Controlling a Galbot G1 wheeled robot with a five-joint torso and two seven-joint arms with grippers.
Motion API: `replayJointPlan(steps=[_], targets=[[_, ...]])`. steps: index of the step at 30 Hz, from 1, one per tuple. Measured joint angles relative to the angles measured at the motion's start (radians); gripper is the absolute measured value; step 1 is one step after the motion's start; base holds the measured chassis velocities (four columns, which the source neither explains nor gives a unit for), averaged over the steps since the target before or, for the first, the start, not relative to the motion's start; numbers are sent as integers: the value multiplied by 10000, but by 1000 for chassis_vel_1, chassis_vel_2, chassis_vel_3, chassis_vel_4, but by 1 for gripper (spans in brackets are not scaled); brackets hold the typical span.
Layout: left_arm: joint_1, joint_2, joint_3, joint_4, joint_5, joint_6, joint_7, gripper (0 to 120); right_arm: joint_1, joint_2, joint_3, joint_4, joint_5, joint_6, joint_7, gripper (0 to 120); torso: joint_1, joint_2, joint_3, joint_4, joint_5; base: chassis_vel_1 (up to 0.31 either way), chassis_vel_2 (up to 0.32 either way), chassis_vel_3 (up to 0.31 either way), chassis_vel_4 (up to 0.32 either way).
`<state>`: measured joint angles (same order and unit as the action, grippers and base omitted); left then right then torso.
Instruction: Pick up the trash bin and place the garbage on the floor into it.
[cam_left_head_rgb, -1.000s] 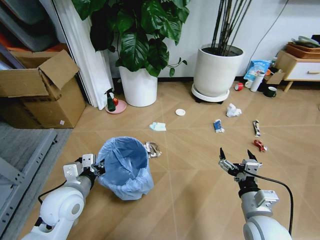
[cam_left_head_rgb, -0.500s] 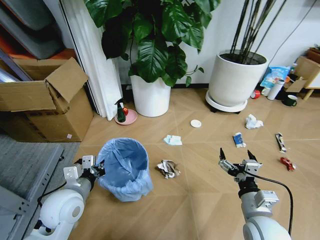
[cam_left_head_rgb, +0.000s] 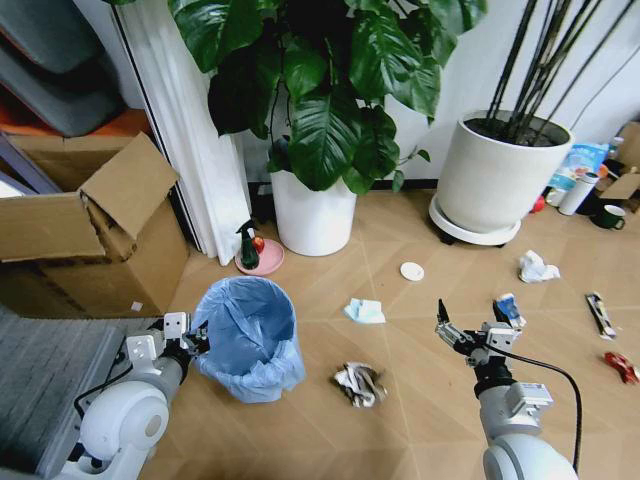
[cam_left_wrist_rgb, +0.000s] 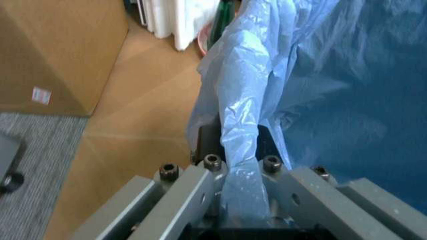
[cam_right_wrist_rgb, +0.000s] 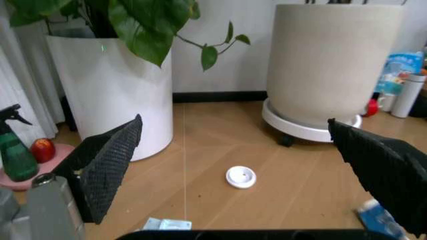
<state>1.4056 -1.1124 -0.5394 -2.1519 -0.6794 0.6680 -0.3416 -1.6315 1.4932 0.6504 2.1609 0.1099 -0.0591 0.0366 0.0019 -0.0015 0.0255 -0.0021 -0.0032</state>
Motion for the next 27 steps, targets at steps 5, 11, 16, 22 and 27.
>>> replayJointPlan(steps=[5, 11, 16, 22, 27], targets=[[-31, 4, 48, -33, 3, -23, 7, 0, 401, -839, -446, -1141, 203, -155, -44, 100, 2, -1, 2, -7, 3, -86, 71, 66, -53], [-191, 124, 186, 0, -30, -46, 45, 0, 1127, -2138, -1270, -2544, 747, -598, -541, 100, -1, 0, -2, -2, 4, 18, -23, -17, 21], [-30, 204, 104, -94, -44, -46, 48, 0, 1926, -3816, -2759, -3279, 2280, -1209, -539, 100, -1, 0, -1, -2, 6, 0, 0, 0, 0], [115, 279, 0, -297, -121, -46, 26, 0, 2677, -5627, -4531, -3822, 3498, -1651, -443, 100, 0, 0, 0, -1, 5, 0, 0, 0, 0], [188, 280, -104, -419, -163, -44, 8, 0, 3211, -6231, -5547, -4296, 3823, -2016, -1093, 100, 0, 0, 0, -3, 7, 0, 0, 0, 0]])
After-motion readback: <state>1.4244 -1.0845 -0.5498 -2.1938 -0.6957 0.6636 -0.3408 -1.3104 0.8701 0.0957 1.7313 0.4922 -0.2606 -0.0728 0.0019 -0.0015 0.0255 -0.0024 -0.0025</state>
